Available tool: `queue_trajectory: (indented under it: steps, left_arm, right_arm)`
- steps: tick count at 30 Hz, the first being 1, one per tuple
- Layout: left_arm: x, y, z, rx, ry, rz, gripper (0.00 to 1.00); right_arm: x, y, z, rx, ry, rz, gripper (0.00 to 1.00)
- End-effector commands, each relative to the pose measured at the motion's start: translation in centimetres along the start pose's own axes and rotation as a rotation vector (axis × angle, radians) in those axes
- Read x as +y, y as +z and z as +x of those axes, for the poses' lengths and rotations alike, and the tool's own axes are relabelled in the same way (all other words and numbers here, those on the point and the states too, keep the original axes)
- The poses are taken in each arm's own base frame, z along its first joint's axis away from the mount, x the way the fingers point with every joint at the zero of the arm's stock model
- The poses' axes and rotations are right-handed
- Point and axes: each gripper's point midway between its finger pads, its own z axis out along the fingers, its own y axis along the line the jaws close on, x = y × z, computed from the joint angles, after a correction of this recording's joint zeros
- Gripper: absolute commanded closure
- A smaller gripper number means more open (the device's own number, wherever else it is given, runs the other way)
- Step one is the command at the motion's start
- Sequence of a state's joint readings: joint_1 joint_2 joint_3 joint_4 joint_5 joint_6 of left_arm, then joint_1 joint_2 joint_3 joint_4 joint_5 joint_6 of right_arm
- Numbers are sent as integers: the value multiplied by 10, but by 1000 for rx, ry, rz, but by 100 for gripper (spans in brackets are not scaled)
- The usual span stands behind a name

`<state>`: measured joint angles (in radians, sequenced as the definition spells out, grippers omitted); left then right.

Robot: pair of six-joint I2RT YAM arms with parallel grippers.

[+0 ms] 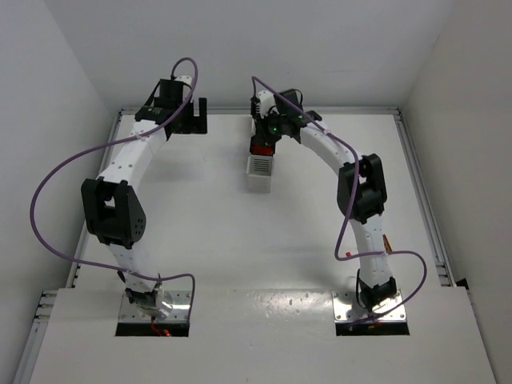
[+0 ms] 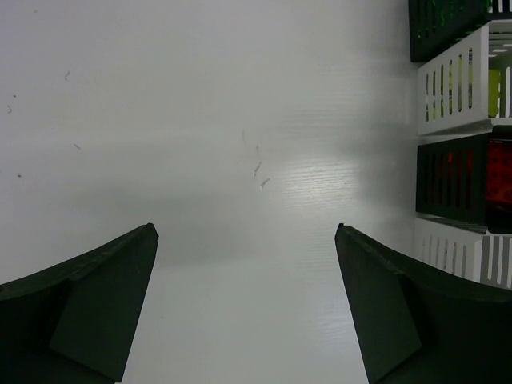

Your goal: Sort the legos into containers by color

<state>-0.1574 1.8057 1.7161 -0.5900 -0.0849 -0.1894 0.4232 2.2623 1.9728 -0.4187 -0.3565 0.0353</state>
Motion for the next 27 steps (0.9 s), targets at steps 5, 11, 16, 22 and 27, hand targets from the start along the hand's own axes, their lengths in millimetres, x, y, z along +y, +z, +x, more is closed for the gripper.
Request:
queue_trajectory:
  steps: [5, 11, 16, 22, 27]
  left_arm:
    - [-18, -20, -13, -52, -16, 113, 0]
    - [-25, -16, -5, -37, 4, 163, 0]
    - [-29, -21, -7, -58, 5, 185, 0]
    - [-77, -54, 9, -125, 68, 394, 0]
    - [-159, -85, 79, -108, 168, 651, 2]
  right_arm:
    - [-1, -13, -43, -102, -74, 72, 96]
    - [-1, -8, -25, -41, -94, 81, 61]
    - [5, -18, -32, -54, -99, 72, 47]
    - [-2, -102, -62, -109, -35, 161, 53]
    - [-82, -190, 7, 24, 66, 411, 62]
